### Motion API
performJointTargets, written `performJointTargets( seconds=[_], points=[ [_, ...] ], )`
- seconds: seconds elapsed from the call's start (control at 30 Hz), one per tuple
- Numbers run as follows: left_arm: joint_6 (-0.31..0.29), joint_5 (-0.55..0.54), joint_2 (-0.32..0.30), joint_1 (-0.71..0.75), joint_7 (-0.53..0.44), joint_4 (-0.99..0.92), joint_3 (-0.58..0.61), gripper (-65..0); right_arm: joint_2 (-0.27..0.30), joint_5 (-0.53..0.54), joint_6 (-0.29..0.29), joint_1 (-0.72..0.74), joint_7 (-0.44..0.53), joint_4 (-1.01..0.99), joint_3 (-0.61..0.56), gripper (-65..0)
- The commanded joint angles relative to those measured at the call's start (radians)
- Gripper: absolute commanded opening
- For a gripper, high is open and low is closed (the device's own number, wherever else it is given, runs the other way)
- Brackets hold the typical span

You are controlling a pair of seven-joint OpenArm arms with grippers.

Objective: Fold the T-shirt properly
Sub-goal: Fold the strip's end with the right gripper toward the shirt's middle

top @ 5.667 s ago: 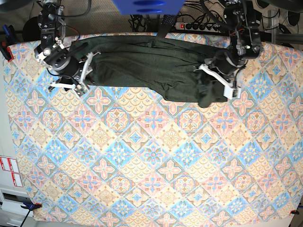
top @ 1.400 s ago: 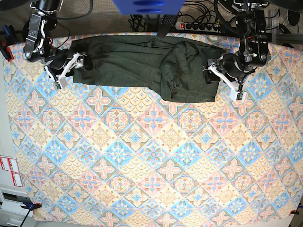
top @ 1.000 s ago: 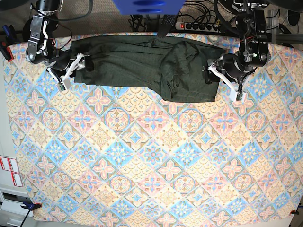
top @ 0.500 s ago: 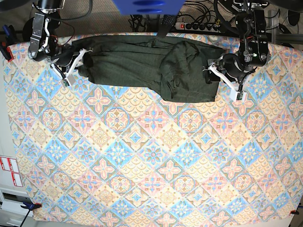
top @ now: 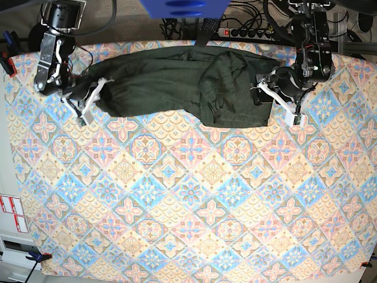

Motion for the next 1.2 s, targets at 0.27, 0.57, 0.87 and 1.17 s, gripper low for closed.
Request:
performJointTargets(
  seconds=[0.27,0.57,0.87,1.17],
  points=[
    [-0.002,-0.007,0.039,-0.006,-0.04,0.019,-0.006,-24.8,0.054,-0.009,0.0,0.142,0.022,-0.145,0.051,-63.2],
    [0.001,-0.007,0.05,-0.004,-0.058,0.021,-0.006,-24.8,0.06,-0.195,0.0,0.241,0.054,-0.165,0.051,-63.2],
    [0.001,-0.007,0.047,0.003,-0.052,0.081,-0.006,-24.9,0.06,-0.216,0.0,0.196,0.049,-0.041,0.043,-63.2],
    [-0.002,-0.007,0.045,0.039,-0.052,0.079,-0.057,-24.9,0.016,-0.216,0.0,0.02,0.049,0.15,-0.043,-63.2]
  ],
)
